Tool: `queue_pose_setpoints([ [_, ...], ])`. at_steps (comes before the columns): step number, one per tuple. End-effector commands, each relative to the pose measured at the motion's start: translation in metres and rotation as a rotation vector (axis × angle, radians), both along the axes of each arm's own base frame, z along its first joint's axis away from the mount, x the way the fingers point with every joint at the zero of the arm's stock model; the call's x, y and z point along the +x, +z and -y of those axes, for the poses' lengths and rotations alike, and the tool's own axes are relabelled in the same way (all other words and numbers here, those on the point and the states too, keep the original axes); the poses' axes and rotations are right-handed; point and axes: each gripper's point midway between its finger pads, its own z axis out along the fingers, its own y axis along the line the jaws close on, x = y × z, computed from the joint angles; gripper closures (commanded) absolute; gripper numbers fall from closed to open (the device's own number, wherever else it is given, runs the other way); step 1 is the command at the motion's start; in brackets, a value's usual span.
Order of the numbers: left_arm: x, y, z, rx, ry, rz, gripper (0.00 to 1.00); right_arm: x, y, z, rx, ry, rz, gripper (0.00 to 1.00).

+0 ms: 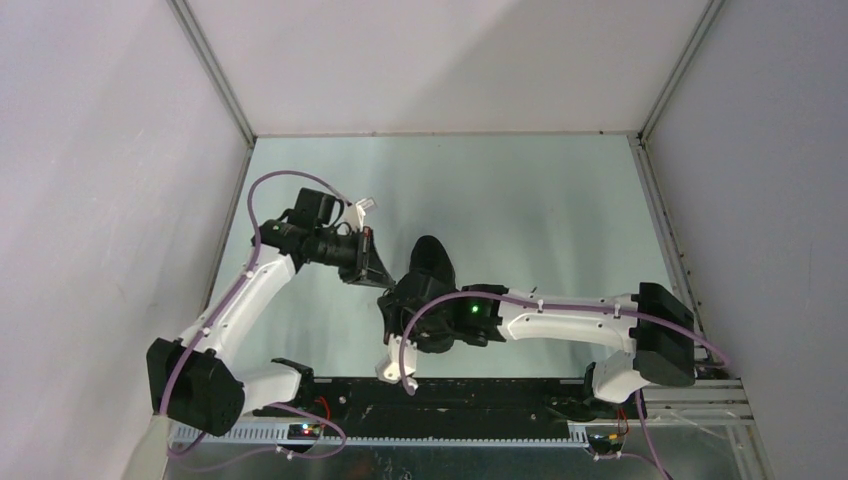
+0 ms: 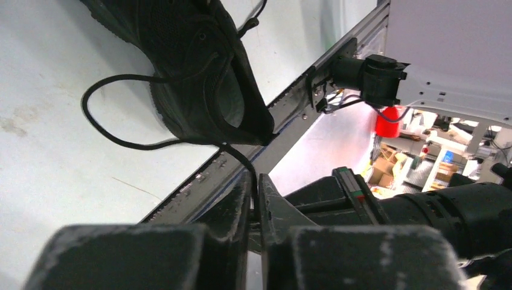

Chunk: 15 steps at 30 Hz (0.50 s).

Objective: Tie the shoes

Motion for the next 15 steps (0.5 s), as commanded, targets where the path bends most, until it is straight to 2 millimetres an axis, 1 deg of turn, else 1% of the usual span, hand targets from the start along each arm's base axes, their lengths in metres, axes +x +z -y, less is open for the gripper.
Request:
queue_pose_setpoints([
  [1, 0.018, 0.015, -0.005, -0.013, 0.041, 0.123, 0.60, 0.000, 0.040, -0.011, 0.162, -0.060, -0.069, 1.00],
  [2, 0.023, 0.018, -0.008, -0.006, 0.052, 0.149, 0.51, -0.001, 0.042, -0.007, 0.159, -0.080, -0.101, 1.00],
  [3, 0.036, 0.024, -0.016, 0.014, 0.068, 0.212, 0.37, -0.003, 0.057, -0.002, 0.206, -0.133, -0.175, 1.00],
  [4, 0.042, 0.030, -0.021, 0.022, 0.072, 0.263, 0.34, -0.004, 0.066, 0.001, 0.225, -0.160, -0.221, 1.00],
  [5, 0.050, 0.041, -0.030, 0.035, 0.076, 0.370, 0.31, -0.005, 0.078, 0.008, 0.274, -0.233, -0.327, 1.00],
  [6, 0.062, 0.052, -0.033, 0.036, 0.068, 0.493, 0.30, -0.008, 0.100, 0.014, 0.317, -0.256, -0.397, 1.00],
  [7, 0.061, 0.060, -0.040, 0.044, 0.085, 0.594, 0.31, -0.004, 0.106, 0.019, 0.350, -0.341, -0.516, 1.00],
  [8, 0.075, 0.078, -0.042, 0.045, 0.081, 0.776, 0.31, -0.007, 0.126, 0.023, 0.399, -0.405, -0.661, 1.00],
  [9, 0.067, 0.078, -0.048, 0.055, 0.098, 0.880, 0.31, 0.005, 0.138, 0.028, 0.444, -0.469, -0.741, 1.00],
  [10, 0.077, 0.099, -0.049, 0.041, 0.119, 1.061, 0.30, 0.001, 0.157, 0.027, 0.478, -0.515, -0.908, 1.00],
  [11, 0.069, 0.094, -0.055, 0.051, 0.154, 1.136, 0.29, 0.017, 0.160, 0.037, 0.490, -0.597, -0.986, 1.00],
  [12, 0.072, 0.112, -0.056, 0.030, 0.182, 1.261, 0.27, 0.017, 0.176, 0.032, 0.511, -0.636, -1.133, 1.00],
  [13, 0.066, 0.111, -0.058, 0.024, 0.197, 1.315, 0.27, 0.032, 0.175, 0.040, 0.510, -0.704, -1.196, 1.00],
  [14, 0.062, 0.120, -0.055, -0.005, 0.181, 1.369, 0.27, 0.042, 0.185, 0.040, 0.525, -0.743, -1.311, 1.00],
  [15, 0.056, 0.123, -0.053, -0.022, 0.159, 1.386, 0.27, 0.046, 0.188, 0.041, 0.527, -0.764, -1.362, 1.00],
])
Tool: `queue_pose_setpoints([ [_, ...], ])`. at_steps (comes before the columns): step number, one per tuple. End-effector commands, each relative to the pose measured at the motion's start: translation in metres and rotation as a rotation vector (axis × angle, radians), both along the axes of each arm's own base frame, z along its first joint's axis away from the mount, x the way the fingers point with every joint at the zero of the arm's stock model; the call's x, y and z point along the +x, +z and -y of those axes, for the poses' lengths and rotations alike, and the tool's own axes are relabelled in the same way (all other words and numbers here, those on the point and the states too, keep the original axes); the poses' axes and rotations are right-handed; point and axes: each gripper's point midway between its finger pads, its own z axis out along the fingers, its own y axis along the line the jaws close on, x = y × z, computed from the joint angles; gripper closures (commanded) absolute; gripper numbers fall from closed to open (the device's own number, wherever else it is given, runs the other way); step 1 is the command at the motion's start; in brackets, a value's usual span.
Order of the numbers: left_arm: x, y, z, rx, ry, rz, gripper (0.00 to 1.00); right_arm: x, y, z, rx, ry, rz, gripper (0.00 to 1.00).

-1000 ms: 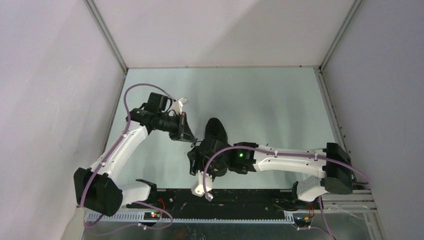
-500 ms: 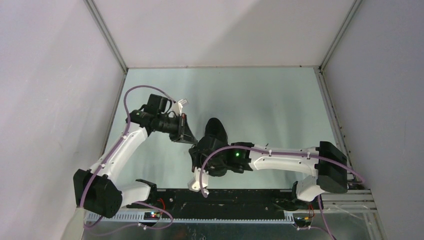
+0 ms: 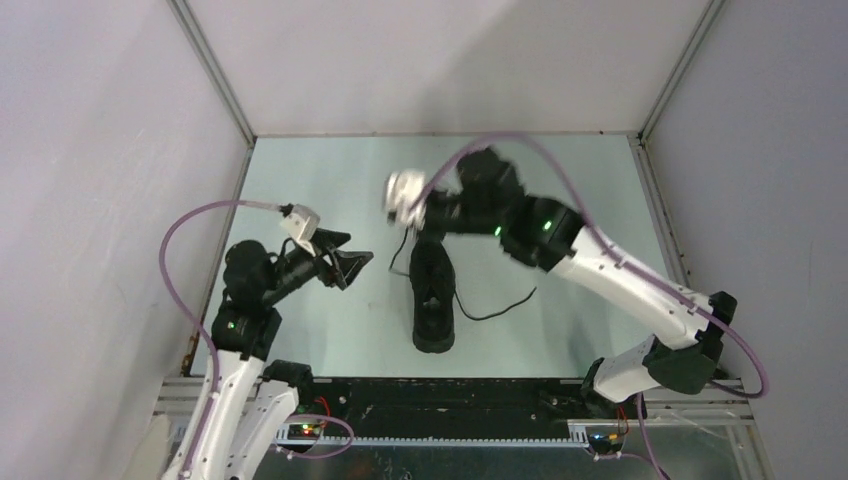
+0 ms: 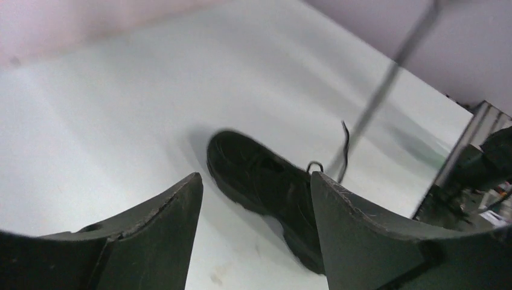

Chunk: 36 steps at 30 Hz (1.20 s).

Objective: Tie the shoes

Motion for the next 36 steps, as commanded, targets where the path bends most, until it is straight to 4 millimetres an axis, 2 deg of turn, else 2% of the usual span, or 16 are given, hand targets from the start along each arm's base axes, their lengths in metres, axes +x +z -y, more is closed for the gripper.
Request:
queue_pose_setpoints([
  [1, 0.000, 0.054, 0.007, -0.010, -0.072, 0.384, 0.29, 0.011, 0.026, 0.013, 0.148, -0.142, -0.612, 1.00],
  [3, -0.017, 0.059, 0.021, -0.044, -0.186, 0.372, 0.31, 0.018, 0.034, 0.013, 0.186, -0.152, -0.654, 1.00],
  [5, -0.023, 0.062, 0.031, -0.078, -0.240, 0.361, 0.32, 0.019, 0.039, 0.012, 0.205, -0.148, -0.658, 1.00],
  [9, -0.021, 0.073, 0.050, -0.092, -0.293, 0.394, 0.33, 0.020, 0.049, 0.009, 0.246, -0.142, -0.650, 1.00],
  [12, -0.026, 0.090, 0.065, -0.151, -0.352, 0.431, 0.36, 0.023, 0.056, 0.007, 0.274, -0.172, -0.657, 1.00],
  [14, -0.026, 0.094, 0.070, -0.166, -0.367, 0.436, 0.39, 0.027, 0.059, 0.006, 0.292, -0.200, -0.658, 1.00],
  [18, -0.026, 0.096, 0.074, -0.154, -0.390, 0.431, 0.46, 0.033, 0.069, 0.003, 0.328, -0.218, -0.655, 1.00],
  [26, -0.031, 0.119, 0.079, -0.181, -0.417, 0.457, 0.54, 0.041, 0.080, -0.004, 0.357, -0.228, -0.646, 1.00],
  [36, -0.022, 0.113, 0.081, -0.169, -0.397, 0.418, 0.63, 0.035, 0.080, -0.009, 0.351, -0.210, -0.643, 1.00],
])
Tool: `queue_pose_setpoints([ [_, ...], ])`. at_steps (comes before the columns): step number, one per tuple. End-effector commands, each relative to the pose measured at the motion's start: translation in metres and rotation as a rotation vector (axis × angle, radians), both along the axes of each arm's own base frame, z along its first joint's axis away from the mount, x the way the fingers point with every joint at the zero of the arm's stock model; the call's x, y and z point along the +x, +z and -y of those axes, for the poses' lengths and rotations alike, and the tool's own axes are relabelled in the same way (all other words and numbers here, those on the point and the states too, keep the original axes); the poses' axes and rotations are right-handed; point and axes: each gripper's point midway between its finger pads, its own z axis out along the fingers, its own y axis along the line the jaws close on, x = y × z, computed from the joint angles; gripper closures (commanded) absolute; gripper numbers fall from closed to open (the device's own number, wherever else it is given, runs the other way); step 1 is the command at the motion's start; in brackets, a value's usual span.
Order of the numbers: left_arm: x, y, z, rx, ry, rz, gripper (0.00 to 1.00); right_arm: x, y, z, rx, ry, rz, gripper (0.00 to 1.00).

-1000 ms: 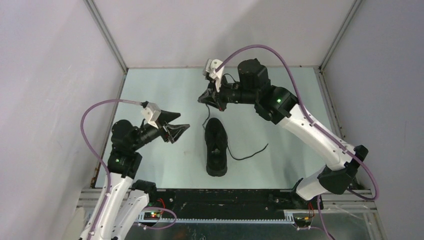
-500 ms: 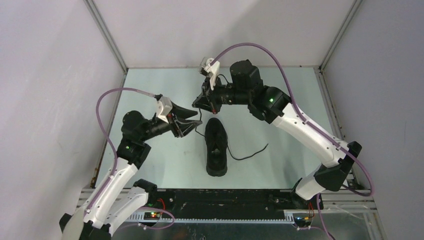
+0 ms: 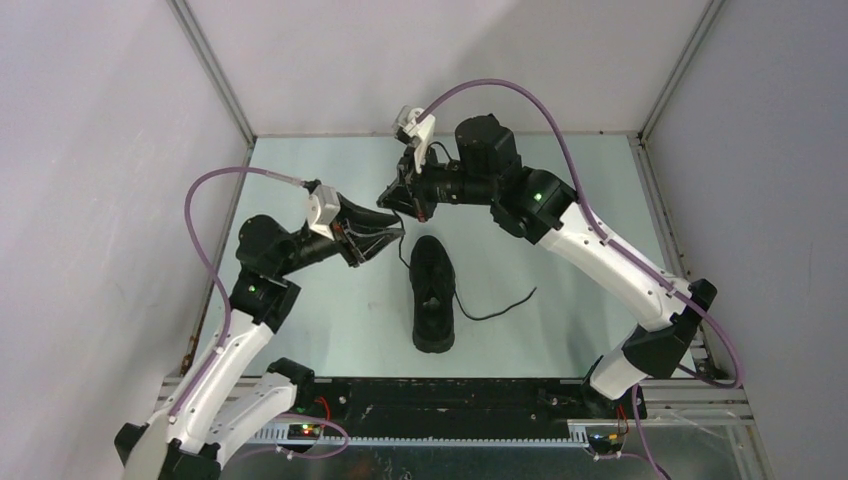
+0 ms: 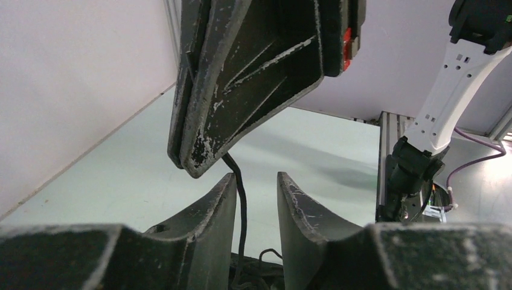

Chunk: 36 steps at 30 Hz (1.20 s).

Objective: Tie the shoes

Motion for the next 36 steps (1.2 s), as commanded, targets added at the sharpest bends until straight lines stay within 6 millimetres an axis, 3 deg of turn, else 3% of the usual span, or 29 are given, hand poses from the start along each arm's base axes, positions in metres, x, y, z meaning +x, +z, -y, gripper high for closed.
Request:
queue_pose_setpoints([
  [1, 0.000, 0.011, 0.002, -0.015, -0.002, 0.003, 0.65, -0.003, 0.028, -0.005, 0.064, 0.000, 0.044, 1.00],
  [8, 0.007, 0.007, 0.003, -0.011, 0.007, -0.033, 0.62, -0.005, 0.031, -0.006, 0.066, 0.000, 0.056, 1.00],
  [14, 0.006, 0.008, 0.004, -0.009, 0.000, -0.043, 0.82, -0.004, 0.029, -0.003, 0.060, -0.011, 0.063, 1.00],
  [17, 0.006, 0.005, 0.002, -0.006, 0.012, -0.054, 0.98, -0.003, 0.025, -0.001, 0.051, -0.020, 0.062, 1.00],
  [18, 0.008, 0.002, 0.002, -0.002, 0.022, -0.064, 1.00, -0.001, 0.023, 0.002, 0.045, -0.029, 0.062, 1.00],
  [20, 0.009, -0.005, 0.000, 0.020, 0.033, -0.090, 1.00, 0.007, 0.015, 0.011, 0.026, -0.064, 0.047, 0.85],
  [21, 0.009, -0.009, -0.001, 0.031, 0.039, -0.105, 1.00, 0.010, 0.012, 0.016, 0.019, -0.081, 0.037, 0.68],
  [22, 0.010, -0.021, -0.002, 0.062, 0.052, -0.149, 1.00, 0.019, 0.004, 0.029, 0.012, -0.133, 0.005, 0.59],
  [23, 0.010, -0.029, -0.003, 0.083, 0.056, -0.177, 1.00, 0.021, 0.006, 0.040, 0.021, -0.163, -0.004, 0.44],
  [24, 0.008, -0.046, -0.006, 0.127, 0.062, -0.231, 1.00, 0.034, -0.018, 0.055, -0.010, -0.219, -0.062, 0.38],
  [25, 0.007, -0.058, -0.007, 0.151, 0.065, -0.262, 1.00, 0.036, -0.024, 0.070, -0.019, -0.249, -0.085, 0.32],
  [26, 0.005, -0.073, -0.009, 0.185, 0.073, -0.308, 1.00, 0.050, -0.054, 0.089, -0.063, -0.316, -0.154, 0.30],
  [27, 0.003, -0.085, -0.011, 0.205, 0.076, -0.335, 1.00, 0.049, -0.087, 0.107, -0.122, -0.361, -0.225, 0.30],
  [28, 0.001, -0.095, -0.013, 0.229, 0.079, -0.360, 1.00, 0.064, -0.106, 0.133, -0.148, -0.465, -0.277, 0.31],
  [29, -0.002, -0.105, -0.015, 0.246, 0.083, -0.387, 1.00, 0.062, -0.140, 0.156, -0.215, -0.547, -0.353, 0.34],
  [30, -0.002, -0.109, -0.016, 0.254, 0.084, -0.398, 1.00, 0.070, -0.158, 0.181, -0.238, -0.628, -0.404, 0.35],
  [31, -0.003, -0.114, -0.016, 0.263, 0.086, -0.416, 1.00, 0.066, -0.187, 0.210, -0.274, -0.711, -0.501, 0.37],
  [33, -0.002, -0.115, -0.015, 0.266, 0.084, -0.442, 1.00, 0.053, -0.228, 0.242, -0.325, -0.800, -0.649, 0.39],
  [36, 0.002, -0.115, -0.012, 0.261, 0.079, -0.473, 1.00, 0.033, -0.264, 0.265, -0.369, -0.869, -0.774, 0.42],
])
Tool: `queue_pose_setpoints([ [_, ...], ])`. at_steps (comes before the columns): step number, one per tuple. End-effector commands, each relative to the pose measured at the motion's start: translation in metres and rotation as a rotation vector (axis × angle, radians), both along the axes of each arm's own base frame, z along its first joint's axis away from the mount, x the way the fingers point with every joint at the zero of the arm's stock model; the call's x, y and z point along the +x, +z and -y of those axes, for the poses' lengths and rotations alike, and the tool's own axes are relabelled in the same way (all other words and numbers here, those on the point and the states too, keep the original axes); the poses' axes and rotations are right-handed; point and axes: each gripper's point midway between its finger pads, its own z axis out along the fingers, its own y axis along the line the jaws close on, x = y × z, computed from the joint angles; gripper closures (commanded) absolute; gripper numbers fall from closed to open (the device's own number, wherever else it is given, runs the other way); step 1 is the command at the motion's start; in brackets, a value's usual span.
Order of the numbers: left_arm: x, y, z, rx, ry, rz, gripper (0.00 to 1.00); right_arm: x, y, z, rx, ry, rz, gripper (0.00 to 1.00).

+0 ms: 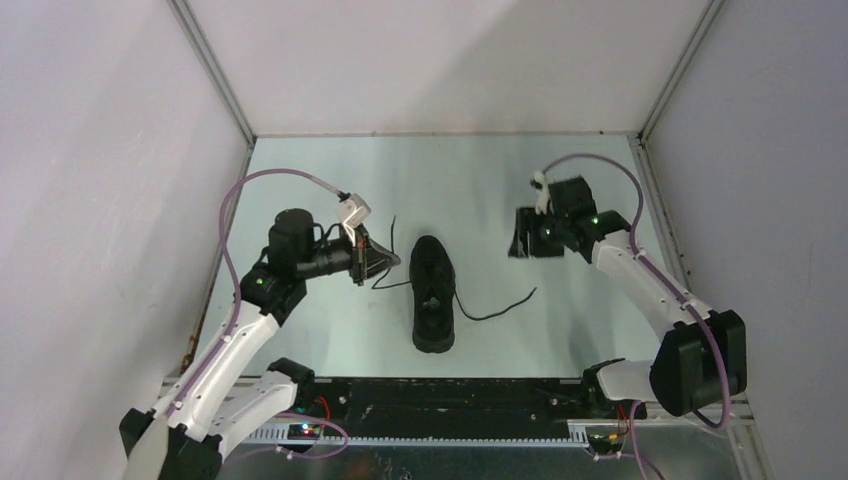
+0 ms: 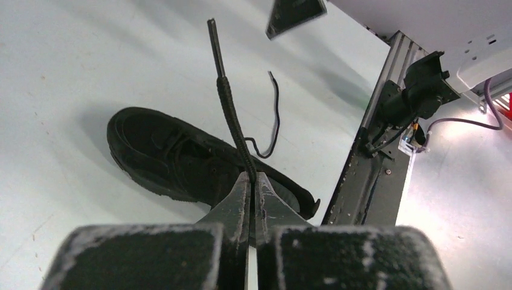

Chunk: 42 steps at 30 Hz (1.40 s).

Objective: Tie the shoes

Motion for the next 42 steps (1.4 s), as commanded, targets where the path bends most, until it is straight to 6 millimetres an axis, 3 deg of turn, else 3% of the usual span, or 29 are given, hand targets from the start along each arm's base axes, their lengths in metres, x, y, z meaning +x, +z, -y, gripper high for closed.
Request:
queue_pose_setpoints([
  [1, 0.004, 0.000, 0.001, 0.009, 0.007, -0.025, 1.00, -0.040, -0.049, 0.038, -0.045, -0.191, -0.213, 0.43],
  [5, 0.015, 0.001, -0.001, -0.007, 0.045, -0.066, 1.00, -0.052, -0.081, 0.065, -0.155, -0.368, -0.318, 0.47],
  [8, 0.021, 0.001, -0.002, 0.008, 0.055, -0.084, 0.99, -0.059, -0.102, 0.072, -0.198, -0.431, -0.419, 0.51],
  [11, 0.025, 0.001, -0.003, 0.028, 0.058, -0.072, 0.99, -0.061, -0.117, 0.066, -0.186, -0.439, -0.490, 0.53],
  [19, 0.027, 0.004, -0.003, 0.021, 0.056, -0.100, 0.99, -0.039, -0.147, 0.049, -0.128, -0.466, -0.564, 0.65],
  [30, 0.024, 0.023, 0.001, -0.033, 0.050, -0.129, 0.98, -0.037, -0.179, 0.062, -0.263, -0.558, -0.626, 0.84],
  [31, 0.023, 0.024, 0.002, -0.042, 0.049, -0.134, 0.98, -0.035, -0.177, 0.059, -0.272, -0.538, -0.618, 0.93],
  [33, 0.022, 0.027, 0.003, -0.055, 0.049, -0.138, 0.98, -0.033, -0.178, 0.060, -0.315, -0.507, -0.598, 1.00],
  [37, 0.019, 0.029, 0.001, -0.054, 0.046, -0.133, 0.97, -0.020, -0.169, 0.050, -0.308, -0.403, -0.527, 1.00],
  [39, 0.016, 0.026, -0.001, -0.046, 0.046, -0.129, 0.97, 0.001, -0.146, 0.036, -0.250, -0.302, -0.422, 1.00],
  [41, 0.011, 0.022, -0.002, -0.041, 0.036, -0.125, 0.97, 0.028, -0.108, 0.023, -0.199, -0.198, -0.264, 1.00],
  [42, 0.007, 0.022, -0.002, -0.045, 0.025, -0.116, 0.98, 0.043, -0.080, 0.017, -0.174, -0.137, -0.153, 1.00],
])
